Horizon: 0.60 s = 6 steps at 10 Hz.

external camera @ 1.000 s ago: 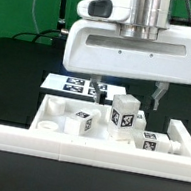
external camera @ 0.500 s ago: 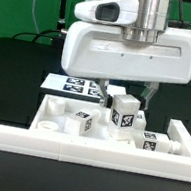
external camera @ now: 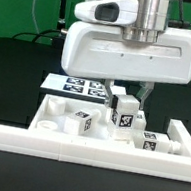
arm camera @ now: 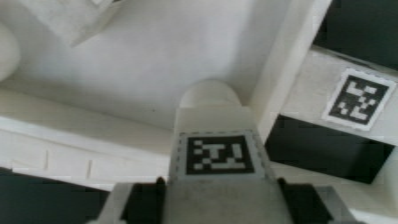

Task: Assemble one leg

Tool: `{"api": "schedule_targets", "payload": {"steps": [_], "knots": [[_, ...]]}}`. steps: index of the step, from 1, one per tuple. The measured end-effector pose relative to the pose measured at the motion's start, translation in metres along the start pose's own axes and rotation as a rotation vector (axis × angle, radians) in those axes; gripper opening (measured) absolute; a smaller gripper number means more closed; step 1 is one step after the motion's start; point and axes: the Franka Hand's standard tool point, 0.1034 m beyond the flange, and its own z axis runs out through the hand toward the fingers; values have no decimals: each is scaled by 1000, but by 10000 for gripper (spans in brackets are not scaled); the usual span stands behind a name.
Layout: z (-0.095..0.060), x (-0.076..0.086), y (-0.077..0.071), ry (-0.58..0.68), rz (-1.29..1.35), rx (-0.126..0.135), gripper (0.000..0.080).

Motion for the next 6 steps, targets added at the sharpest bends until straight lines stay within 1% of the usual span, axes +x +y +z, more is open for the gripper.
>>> {"api": "schedule_targets", "payload": {"steps": [3, 5, 6], "knots": [[1, 1, 0, 21, 364, 6, 286], [1, 1, -1, 39, 540, 7, 287], [1, 0, -1, 38, 690, 10, 287]]}}
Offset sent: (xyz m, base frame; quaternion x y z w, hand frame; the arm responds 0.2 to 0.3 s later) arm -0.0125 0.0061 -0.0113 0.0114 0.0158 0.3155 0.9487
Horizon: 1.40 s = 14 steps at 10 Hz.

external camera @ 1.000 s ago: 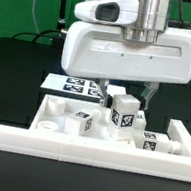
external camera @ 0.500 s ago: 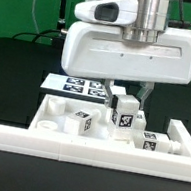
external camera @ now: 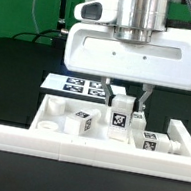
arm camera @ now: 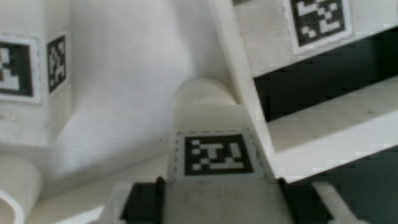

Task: Assemble one leg

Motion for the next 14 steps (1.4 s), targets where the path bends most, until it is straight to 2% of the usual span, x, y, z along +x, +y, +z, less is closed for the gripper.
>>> {"api": "schedule_targets", "payload": {"steps": [4, 7, 8, 9, 10, 11, 12, 14], "knots": [[0, -3, -1, -10, 412, -7, 287], [0, -3, -1, -14, 518, -3, 287], [1, -3, -1, -15, 500, -3, 382], [1, -3, -1, -16, 450, -3, 520], [0, -4, -1, -19, 390, -4, 520], [-2, -3, -2, -16, 291, -2, 609], [-4, -2, -2, -13, 125, 0, 641], [-4, -1, -3, -11, -42, -1, 647]]}}
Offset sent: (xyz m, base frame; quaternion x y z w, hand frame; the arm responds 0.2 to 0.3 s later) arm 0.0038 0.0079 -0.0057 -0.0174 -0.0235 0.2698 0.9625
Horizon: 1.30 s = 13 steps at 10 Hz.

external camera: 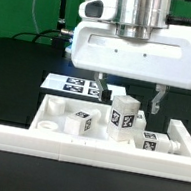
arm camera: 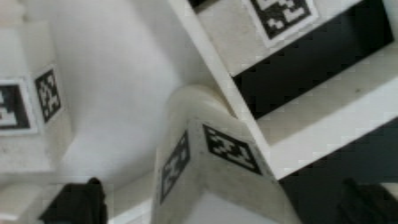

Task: Assemble one leg

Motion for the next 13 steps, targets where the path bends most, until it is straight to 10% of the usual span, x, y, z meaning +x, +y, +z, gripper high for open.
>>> {"api": "schedule_targets", "payload": {"steps": [9, 11, 13], "knots": [[0, 5, 5, -2, -929, -55, 649], [0, 5, 5, -2, -927, -55, 554], [0, 5, 4, -1, -898, -54, 287]]}}
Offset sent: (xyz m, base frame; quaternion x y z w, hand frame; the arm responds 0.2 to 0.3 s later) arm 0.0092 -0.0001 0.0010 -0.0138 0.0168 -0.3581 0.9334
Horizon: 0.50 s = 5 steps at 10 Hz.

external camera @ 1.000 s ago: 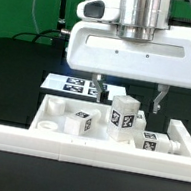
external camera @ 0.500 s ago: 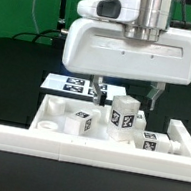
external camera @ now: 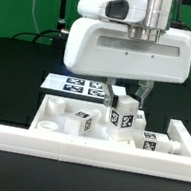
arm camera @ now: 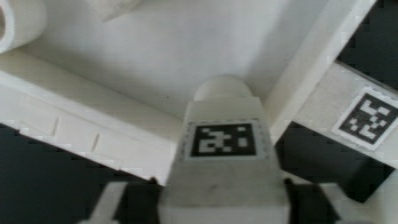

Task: Assemble one leg

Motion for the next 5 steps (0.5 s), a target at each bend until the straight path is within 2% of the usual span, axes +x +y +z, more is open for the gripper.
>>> {"api": "schedule_targets", "payload": {"steps": [3, 5], "knots": [[0, 0, 0, 1, 173, 2, 287], [0, 0, -2, 4, 375, 13, 287]]}}
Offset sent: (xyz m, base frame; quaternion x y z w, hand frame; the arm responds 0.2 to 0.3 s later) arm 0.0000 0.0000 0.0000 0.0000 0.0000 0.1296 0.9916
